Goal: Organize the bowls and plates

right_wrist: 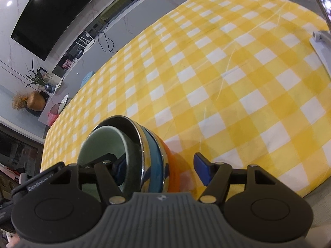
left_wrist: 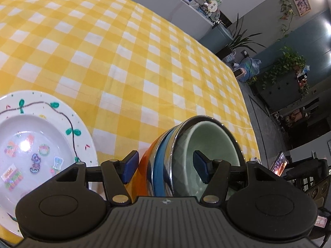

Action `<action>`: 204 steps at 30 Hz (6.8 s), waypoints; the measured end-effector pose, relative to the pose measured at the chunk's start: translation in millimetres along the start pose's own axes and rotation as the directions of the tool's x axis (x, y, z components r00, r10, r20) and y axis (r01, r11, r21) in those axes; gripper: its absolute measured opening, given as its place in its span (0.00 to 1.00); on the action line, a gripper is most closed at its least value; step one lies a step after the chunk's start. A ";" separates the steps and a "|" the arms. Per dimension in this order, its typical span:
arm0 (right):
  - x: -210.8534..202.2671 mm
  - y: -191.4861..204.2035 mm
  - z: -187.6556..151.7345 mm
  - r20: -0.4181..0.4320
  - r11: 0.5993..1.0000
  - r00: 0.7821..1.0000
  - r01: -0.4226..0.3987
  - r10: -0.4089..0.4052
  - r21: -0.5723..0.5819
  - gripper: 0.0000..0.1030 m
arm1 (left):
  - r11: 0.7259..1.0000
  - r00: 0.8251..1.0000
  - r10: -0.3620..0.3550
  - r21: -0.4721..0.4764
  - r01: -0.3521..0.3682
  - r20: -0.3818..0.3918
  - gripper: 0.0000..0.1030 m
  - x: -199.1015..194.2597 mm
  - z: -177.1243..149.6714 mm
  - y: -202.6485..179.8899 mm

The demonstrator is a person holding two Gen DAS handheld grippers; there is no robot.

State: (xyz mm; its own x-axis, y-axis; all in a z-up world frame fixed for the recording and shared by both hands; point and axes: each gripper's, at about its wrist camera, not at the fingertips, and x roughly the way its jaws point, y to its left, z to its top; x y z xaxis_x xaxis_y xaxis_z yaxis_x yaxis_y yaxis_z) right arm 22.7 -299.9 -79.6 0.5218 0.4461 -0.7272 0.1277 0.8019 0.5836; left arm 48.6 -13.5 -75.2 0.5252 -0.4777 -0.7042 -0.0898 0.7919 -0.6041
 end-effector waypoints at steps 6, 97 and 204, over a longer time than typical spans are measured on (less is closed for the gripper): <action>5.9 1.9 -0.8 -0.046 1.000 0.999 -0.014 0.014 -0.009 0.63 | 1.000 1.000 0.009 0.001 -0.009 -0.029 0.66 2.0 -3.9 -0.1; 67.1 140.9 -50.1 -0.248 0.975 0.965 -0.133 0.087 -0.176 0.45 | 0.966 0.988 0.138 -0.231 -0.118 0.072 0.59 -102.1 18.1 105.7; -82.1 125.6 -164.5 0.236 0.753 0.972 0.156 -0.001 -0.640 0.87 | 0.702 0.748 0.456 0.321 -0.635 0.482 0.86 -164.4 -117.6 -11.1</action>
State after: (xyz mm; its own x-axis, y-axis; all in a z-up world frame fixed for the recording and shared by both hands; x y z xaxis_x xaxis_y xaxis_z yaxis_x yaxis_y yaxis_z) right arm -142.9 -170.4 -6.0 0.7057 0.3394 -0.6220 -0.3621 0.9273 0.0951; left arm -136.2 11.5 3.4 0.7595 0.1873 -0.6230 -0.1251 0.9818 0.1427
